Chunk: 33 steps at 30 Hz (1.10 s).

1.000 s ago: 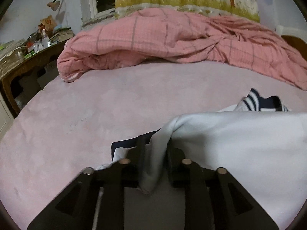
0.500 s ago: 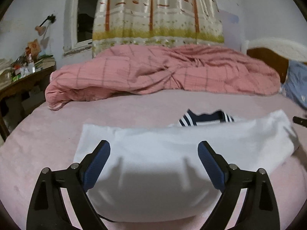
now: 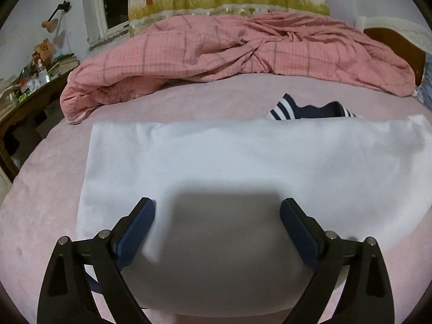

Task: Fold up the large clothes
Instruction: 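Lay the white body edge over the jacket and open both tools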

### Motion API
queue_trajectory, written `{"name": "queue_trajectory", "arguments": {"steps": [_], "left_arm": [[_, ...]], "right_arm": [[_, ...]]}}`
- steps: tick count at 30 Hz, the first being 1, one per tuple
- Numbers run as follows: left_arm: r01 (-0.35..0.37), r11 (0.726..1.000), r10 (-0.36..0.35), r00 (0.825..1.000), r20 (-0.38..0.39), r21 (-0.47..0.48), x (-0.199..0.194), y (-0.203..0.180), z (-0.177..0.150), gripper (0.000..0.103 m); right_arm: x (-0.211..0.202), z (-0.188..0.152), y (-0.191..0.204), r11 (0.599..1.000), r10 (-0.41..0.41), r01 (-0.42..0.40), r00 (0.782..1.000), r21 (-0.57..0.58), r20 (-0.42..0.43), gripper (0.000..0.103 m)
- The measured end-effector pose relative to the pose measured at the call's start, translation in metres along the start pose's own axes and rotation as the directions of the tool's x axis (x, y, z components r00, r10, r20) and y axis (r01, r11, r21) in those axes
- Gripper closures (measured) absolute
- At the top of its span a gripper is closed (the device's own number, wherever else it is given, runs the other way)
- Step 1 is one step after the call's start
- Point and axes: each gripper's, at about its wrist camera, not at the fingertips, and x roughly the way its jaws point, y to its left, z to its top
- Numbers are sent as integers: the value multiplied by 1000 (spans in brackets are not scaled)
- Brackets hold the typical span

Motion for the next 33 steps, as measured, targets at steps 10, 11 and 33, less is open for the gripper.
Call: {"name": "queue_trajectory", "arguments": {"steps": [10, 11, 33], "left_arm": [[-9, 1000, 6, 990, 140, 20, -29, -2, -1, 9], [-7, 1000, 2, 983, 185, 29, -38, -3, -1, 9], [256, 964, -265, 877, 401, 76, -150, -93, 68, 40]], "right_arm": [[-15, -11, -1, 996, -83, 80, 993, 33, 85, 17], [-19, -13, -2, 995, -89, 85, 992, 47, 86, 17], [-144, -16, 20, 990, -139, 141, 952, 12, 271, 55]]}}
